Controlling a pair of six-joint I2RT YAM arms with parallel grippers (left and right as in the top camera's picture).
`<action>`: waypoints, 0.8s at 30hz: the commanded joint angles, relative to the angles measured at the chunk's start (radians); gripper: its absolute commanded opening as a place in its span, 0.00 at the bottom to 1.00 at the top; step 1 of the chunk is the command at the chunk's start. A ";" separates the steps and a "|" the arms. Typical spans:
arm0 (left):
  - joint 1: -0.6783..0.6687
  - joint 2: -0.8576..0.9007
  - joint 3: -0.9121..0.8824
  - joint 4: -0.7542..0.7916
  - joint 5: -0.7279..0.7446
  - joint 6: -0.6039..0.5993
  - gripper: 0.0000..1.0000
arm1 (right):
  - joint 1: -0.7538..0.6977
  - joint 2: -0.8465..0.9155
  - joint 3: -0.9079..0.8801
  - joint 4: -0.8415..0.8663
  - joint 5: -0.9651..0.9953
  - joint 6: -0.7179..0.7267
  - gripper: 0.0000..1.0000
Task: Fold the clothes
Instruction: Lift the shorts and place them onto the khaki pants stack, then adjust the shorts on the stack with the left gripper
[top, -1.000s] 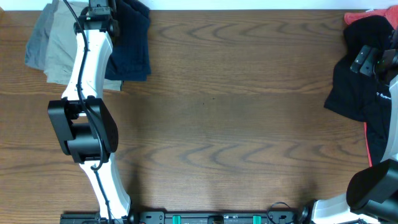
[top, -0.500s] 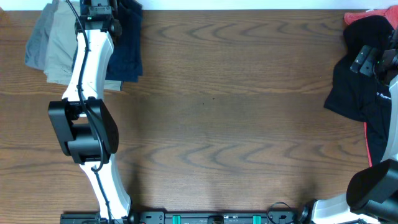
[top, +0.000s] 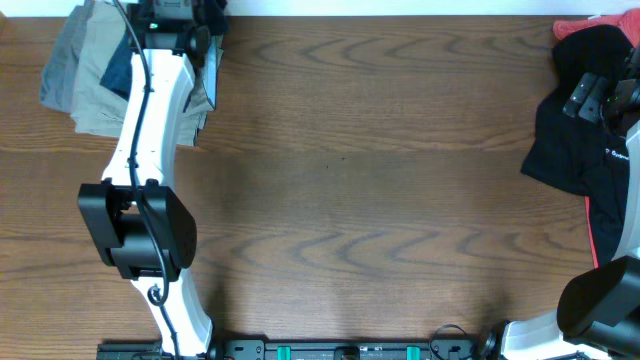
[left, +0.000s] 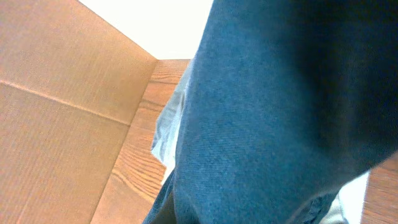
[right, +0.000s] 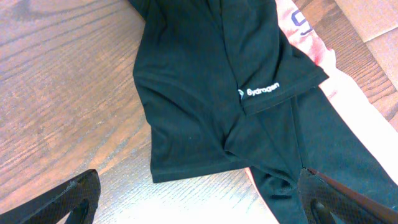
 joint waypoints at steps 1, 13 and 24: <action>-0.005 -0.030 0.037 0.010 -0.038 -0.010 0.06 | -0.001 -0.006 0.012 -0.002 0.004 0.011 0.99; -0.022 -0.030 0.037 -0.013 -0.039 -0.134 0.07 | -0.001 -0.006 0.012 -0.001 0.004 0.011 0.99; -0.141 -0.081 0.037 -0.009 -0.039 -0.135 0.07 | -0.002 -0.006 0.012 -0.001 0.004 0.011 0.99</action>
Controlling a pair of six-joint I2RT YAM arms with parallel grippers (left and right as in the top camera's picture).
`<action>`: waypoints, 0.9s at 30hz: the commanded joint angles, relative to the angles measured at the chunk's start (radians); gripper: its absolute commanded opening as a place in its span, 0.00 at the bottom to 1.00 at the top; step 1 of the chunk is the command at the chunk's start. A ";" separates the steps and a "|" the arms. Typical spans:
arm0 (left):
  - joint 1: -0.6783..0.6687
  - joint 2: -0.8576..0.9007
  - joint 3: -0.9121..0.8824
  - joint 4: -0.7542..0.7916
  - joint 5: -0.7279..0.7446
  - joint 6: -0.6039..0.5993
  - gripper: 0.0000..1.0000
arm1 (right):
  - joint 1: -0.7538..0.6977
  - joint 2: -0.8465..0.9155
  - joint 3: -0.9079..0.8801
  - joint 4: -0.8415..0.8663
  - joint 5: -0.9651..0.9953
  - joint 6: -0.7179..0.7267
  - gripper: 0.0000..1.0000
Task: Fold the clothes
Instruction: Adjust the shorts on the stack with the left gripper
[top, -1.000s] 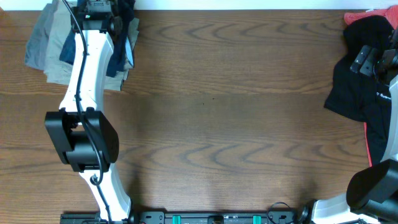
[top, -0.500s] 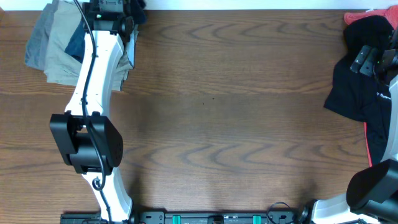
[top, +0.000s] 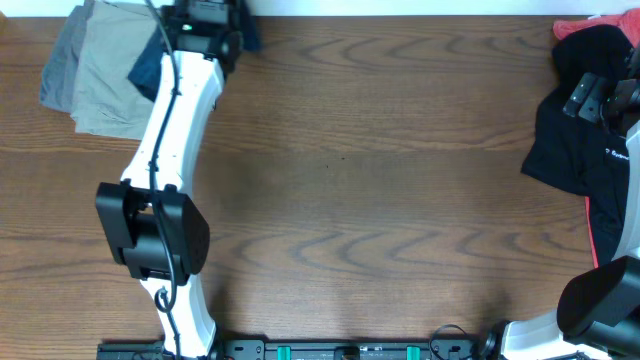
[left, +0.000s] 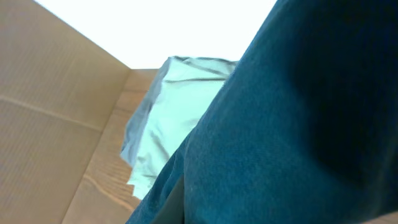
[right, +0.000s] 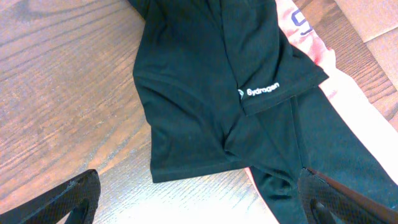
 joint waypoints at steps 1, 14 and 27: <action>-0.031 -0.076 0.037 0.015 -0.028 -0.032 0.06 | -0.002 -0.006 0.012 -0.001 0.004 0.010 0.99; -0.044 -0.104 0.037 -0.004 -0.027 -0.188 0.06 | -0.002 -0.006 0.012 -0.001 0.004 0.010 0.99; 0.069 -0.087 0.036 -0.051 0.085 -0.458 0.06 | -0.001 -0.006 0.012 -0.001 0.004 0.010 0.99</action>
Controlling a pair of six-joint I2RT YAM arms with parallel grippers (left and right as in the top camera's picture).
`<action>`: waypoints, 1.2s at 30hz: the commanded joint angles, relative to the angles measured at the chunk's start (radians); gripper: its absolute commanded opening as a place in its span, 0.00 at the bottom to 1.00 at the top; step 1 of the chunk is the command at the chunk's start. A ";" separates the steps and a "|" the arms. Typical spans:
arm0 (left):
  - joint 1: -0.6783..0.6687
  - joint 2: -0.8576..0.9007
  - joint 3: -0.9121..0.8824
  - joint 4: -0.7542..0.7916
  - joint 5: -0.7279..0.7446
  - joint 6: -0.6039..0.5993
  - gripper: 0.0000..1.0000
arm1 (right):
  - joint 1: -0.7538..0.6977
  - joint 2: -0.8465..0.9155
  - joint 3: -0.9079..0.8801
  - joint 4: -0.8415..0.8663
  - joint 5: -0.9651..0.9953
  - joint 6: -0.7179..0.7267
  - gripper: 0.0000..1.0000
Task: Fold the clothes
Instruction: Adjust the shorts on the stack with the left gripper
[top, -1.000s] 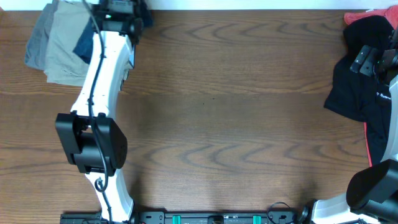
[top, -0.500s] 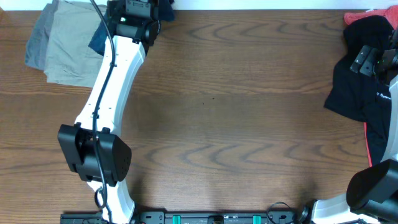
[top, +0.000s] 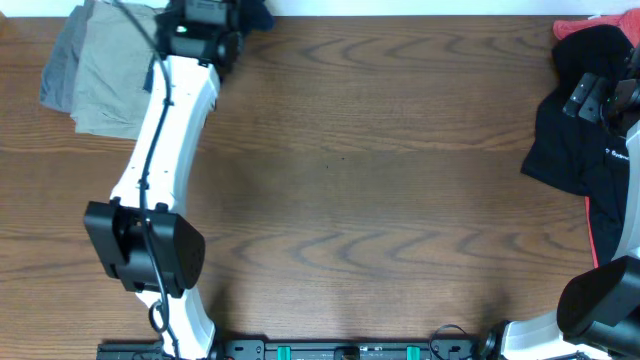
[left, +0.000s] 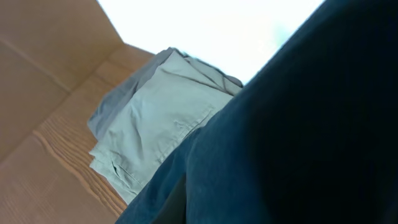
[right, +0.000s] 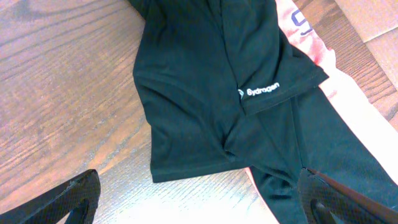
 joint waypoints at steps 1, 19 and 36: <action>0.055 -0.019 0.033 0.002 0.048 -0.080 0.06 | -0.001 -0.006 0.012 -0.001 0.004 0.011 0.99; 0.278 0.145 0.030 0.064 0.311 -0.091 0.11 | -0.001 -0.006 0.012 -0.001 0.004 0.011 0.99; 0.385 0.316 0.030 0.274 0.306 0.030 0.98 | -0.001 -0.006 0.012 -0.002 0.004 0.011 0.99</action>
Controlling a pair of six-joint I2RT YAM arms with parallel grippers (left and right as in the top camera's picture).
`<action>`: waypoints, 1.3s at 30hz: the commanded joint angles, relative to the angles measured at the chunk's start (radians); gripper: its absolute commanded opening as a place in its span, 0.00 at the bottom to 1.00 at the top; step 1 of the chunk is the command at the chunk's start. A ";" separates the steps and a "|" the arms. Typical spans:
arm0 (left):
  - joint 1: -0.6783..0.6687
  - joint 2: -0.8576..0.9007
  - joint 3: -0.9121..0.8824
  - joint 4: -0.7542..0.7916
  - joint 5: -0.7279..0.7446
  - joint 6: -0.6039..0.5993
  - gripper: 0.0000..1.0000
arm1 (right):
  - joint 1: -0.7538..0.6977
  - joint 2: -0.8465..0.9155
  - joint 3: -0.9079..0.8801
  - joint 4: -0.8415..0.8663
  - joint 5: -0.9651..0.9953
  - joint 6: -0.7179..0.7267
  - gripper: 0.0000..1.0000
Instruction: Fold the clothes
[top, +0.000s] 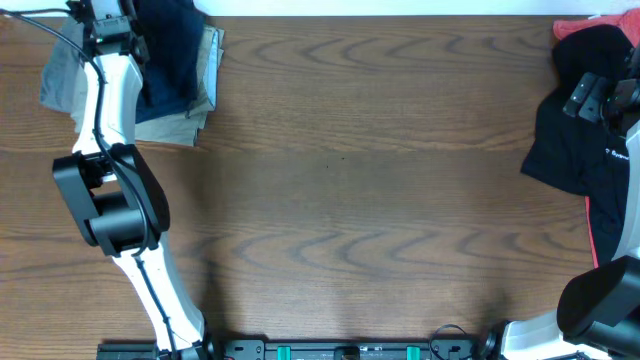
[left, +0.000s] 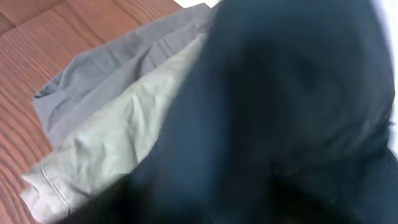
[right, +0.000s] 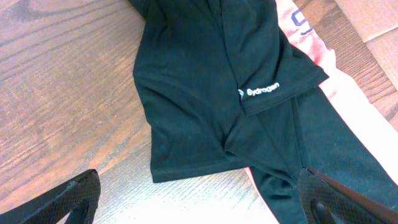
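Note:
A dark blue garment lies spread over a beige piece and a grey piece stacked at the table's back left corner. My left gripper is at the back edge beside it, shut on the blue cloth. That cloth fills the left wrist view and hides the fingers. My right gripper stands open and empty just above the table at the far right, next to a black shirt with a white logo. In the overhead view the right gripper is over that shirt.
A pink and red garment lies under the black shirt, with its edge at the back right corner. Cardboard borders the table on the right. The brown wooden table stretches between the two piles.
My left arm has swung from the right of the pile to its left side. The dark blue garment, then bunched at the back edge, now lies over the beige piece. The right arm is unchanged.
My left gripper held the dark blue garment over the back of the left pile. Then it was further right, with the cloth off the pile at the table's back edge. Now the cloth lies on the pile. The right gripper stayed open by the black shirt.

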 joint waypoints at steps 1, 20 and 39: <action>0.031 0.028 0.027 0.004 -0.006 0.100 0.98 | -0.001 -0.006 0.012 -0.002 0.004 0.011 0.99; 0.062 -0.075 0.027 -0.040 -0.009 0.134 0.87 | 0.000 -0.006 0.012 -0.001 0.004 0.011 0.99; 0.151 0.130 0.027 -0.008 -0.009 0.206 0.06 | 0.000 -0.006 0.012 -0.001 0.004 0.011 0.99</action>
